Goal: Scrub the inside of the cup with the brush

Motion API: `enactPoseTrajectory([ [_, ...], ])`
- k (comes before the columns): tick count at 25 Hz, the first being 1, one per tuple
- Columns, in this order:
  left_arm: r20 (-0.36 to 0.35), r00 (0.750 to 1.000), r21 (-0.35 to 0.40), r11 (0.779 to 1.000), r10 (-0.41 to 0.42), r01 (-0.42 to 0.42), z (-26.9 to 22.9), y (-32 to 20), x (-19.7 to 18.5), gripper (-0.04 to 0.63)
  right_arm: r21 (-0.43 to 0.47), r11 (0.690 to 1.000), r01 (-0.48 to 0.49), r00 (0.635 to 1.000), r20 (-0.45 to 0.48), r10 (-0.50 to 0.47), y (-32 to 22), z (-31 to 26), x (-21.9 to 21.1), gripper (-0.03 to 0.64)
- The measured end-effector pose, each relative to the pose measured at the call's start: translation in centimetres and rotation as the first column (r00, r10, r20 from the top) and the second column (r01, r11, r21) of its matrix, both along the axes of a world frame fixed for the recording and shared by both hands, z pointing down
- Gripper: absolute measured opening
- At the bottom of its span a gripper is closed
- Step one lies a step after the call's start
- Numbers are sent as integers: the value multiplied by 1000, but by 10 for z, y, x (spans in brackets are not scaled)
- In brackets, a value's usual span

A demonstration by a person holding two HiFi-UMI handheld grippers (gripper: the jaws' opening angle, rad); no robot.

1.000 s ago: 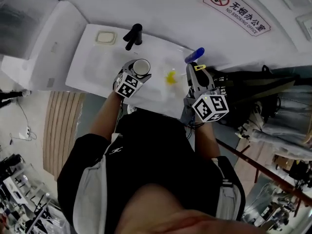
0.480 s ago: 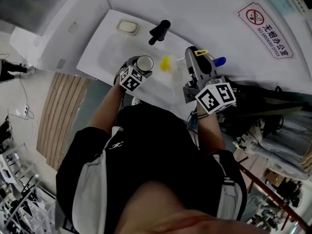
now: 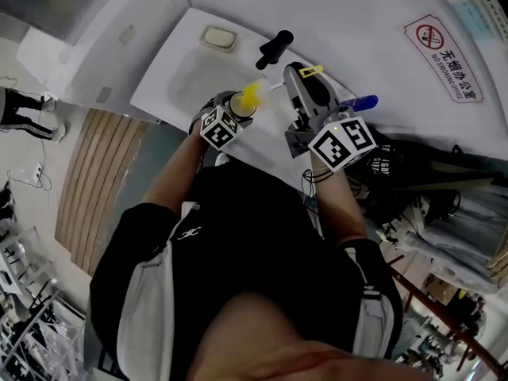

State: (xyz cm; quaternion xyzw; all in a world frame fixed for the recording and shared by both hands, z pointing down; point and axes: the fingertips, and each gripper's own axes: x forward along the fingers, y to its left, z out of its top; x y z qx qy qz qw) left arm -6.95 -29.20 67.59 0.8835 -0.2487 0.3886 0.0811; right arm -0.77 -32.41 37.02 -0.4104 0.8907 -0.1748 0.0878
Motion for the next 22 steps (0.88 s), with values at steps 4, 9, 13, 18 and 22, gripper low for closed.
enactPoseTrajectory([
  [4, -17, 1000, 12, 1000, 16, -16, -8, -1, -3, 396, -25, 999, 46, 998, -41, -47, 1, 29, -22, 57],
  [9, -41, 999, 29, 999, 30, -29, -21, -5, -5, 396, -66, 993, 93, 992, -79, -98, 9, 51, -41, 57],
  [13, -35, 996, 39, 996, 78, -77, -28, -2, -2, 396, -63, 990, 125, 984, -117, -132, 14, 57, -58, 57],
  [18, -11, 981, 47, 980, 193, -192, -30, 16, 4, 396, -41, 991, 129, 978, -160, -134, 7, 58, -73, 57],
  [22, -44, 968, 87, 967, 246, -242, -39, 25, 7, 396, 4, 988, 153, 970, -192, -150, -6, 56, -79, 58],
])
